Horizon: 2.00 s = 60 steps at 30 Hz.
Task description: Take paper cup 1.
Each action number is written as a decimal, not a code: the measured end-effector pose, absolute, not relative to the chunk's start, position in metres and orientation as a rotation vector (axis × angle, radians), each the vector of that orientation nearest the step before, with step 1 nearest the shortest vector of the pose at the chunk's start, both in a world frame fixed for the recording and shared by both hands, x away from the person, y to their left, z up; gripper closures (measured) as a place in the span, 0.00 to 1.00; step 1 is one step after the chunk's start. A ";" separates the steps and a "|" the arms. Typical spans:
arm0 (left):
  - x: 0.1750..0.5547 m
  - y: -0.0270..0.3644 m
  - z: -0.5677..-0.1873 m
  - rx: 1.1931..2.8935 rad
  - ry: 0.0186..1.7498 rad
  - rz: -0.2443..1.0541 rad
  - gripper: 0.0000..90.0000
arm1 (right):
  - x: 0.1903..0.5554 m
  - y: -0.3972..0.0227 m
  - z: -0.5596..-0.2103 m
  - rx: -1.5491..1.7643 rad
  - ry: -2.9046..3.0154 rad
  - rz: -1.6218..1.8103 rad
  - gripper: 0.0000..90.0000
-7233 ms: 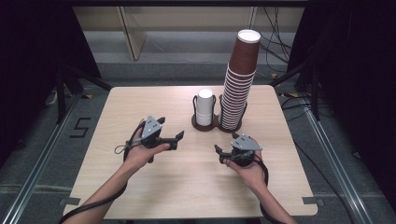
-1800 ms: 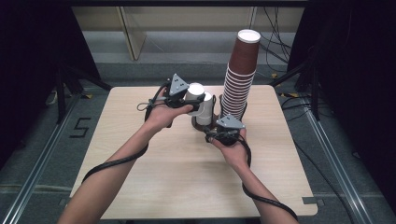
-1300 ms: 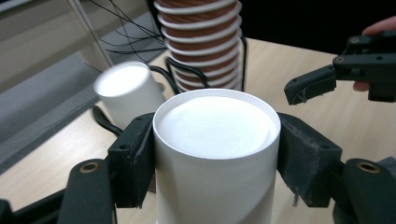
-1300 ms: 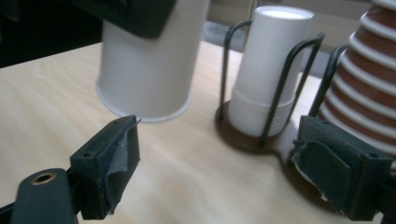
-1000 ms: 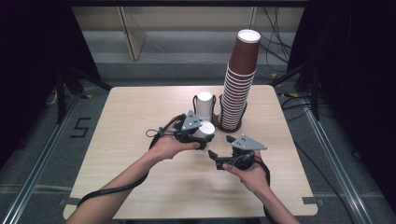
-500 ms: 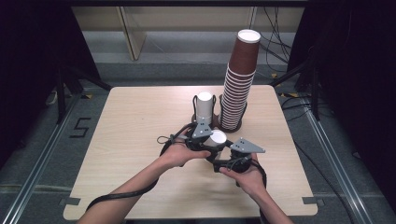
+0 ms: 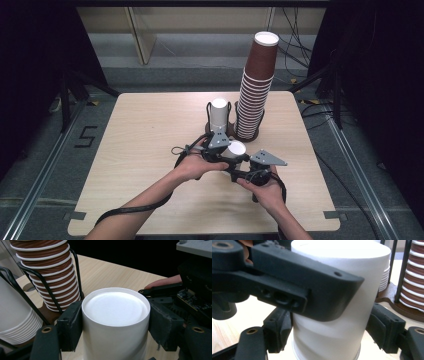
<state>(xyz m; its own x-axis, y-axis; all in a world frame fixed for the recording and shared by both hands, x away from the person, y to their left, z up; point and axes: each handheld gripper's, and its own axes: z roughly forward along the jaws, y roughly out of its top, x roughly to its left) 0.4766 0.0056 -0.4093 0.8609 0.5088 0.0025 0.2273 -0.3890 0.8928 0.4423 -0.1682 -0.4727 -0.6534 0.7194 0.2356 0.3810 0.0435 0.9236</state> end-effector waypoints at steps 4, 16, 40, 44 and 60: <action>0.480 0.011 -0.407 1.893 0.513 0.324 0.21 | 0.440 -0.173 -0.469 1.177 2.007 1.648 0.32; 0.465 0.046 -0.401 1.873 0.447 0.491 0.14 | 0.445 -0.192 -0.472 1.339 1.919 1.667 0.33; 0.434 0.043 -0.452 1.935 0.413 0.498 0.02 | 0.440 -0.189 -0.478 1.529 1.818 1.855 0.32; 0.436 0.034 -0.454 1.933 0.410 0.492 0.02 | 0.437 -0.188 -0.478 1.552 1.811 1.881 0.32; 0.450 0.015 -0.463 1.907 0.461 0.392 0.07 | 0.435 -0.187 -0.476 1.575 1.805 1.906 0.32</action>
<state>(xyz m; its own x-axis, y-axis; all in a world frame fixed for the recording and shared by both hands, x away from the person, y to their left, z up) 0.4502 0.0153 -0.4628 0.8705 0.4891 0.0548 0.1332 -0.3414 0.9304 0.4347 -0.1875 -0.4765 -0.4684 0.6558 0.5920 0.5558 -0.3022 0.7745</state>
